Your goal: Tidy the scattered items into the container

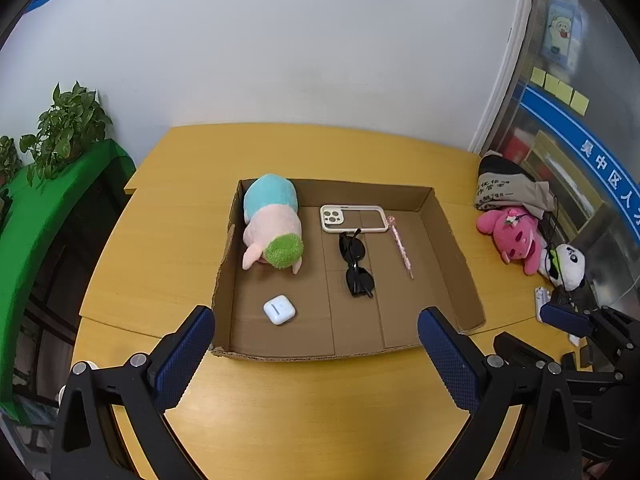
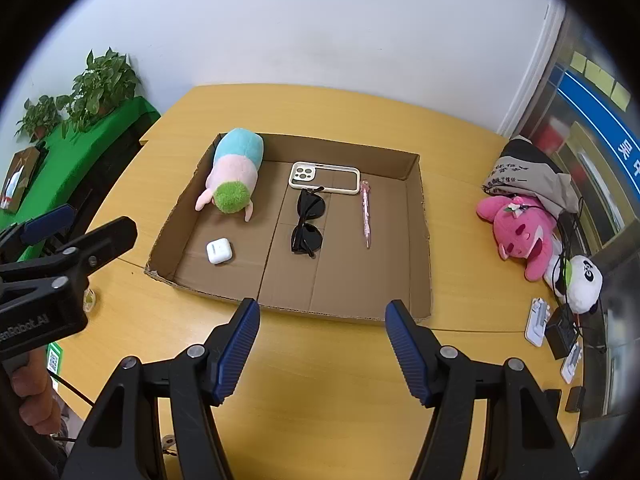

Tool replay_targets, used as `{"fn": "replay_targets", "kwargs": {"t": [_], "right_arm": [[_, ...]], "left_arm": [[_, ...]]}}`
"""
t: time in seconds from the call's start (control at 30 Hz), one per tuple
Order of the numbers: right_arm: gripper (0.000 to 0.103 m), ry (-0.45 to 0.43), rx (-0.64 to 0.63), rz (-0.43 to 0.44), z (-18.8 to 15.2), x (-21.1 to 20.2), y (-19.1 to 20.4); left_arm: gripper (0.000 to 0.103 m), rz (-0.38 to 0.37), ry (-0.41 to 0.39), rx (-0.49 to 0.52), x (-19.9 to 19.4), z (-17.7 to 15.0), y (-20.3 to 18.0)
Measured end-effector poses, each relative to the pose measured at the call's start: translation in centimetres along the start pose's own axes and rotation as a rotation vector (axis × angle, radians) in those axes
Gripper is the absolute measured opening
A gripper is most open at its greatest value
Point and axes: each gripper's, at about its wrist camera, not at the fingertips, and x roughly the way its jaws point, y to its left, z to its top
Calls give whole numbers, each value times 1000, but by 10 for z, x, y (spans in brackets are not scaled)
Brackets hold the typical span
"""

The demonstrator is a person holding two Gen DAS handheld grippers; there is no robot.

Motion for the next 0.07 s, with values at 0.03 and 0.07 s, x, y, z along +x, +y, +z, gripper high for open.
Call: {"fn": "replay_targets", "kwargs": {"t": [0.03,0.07], "right_arm": [[65,4,1,5,0,2,-2],[65,8,2,10,0,4,-3]], "left_arm": [[103,19,16,11,3,0,-2],[103,34,29,23,6,-1,-4]]}}
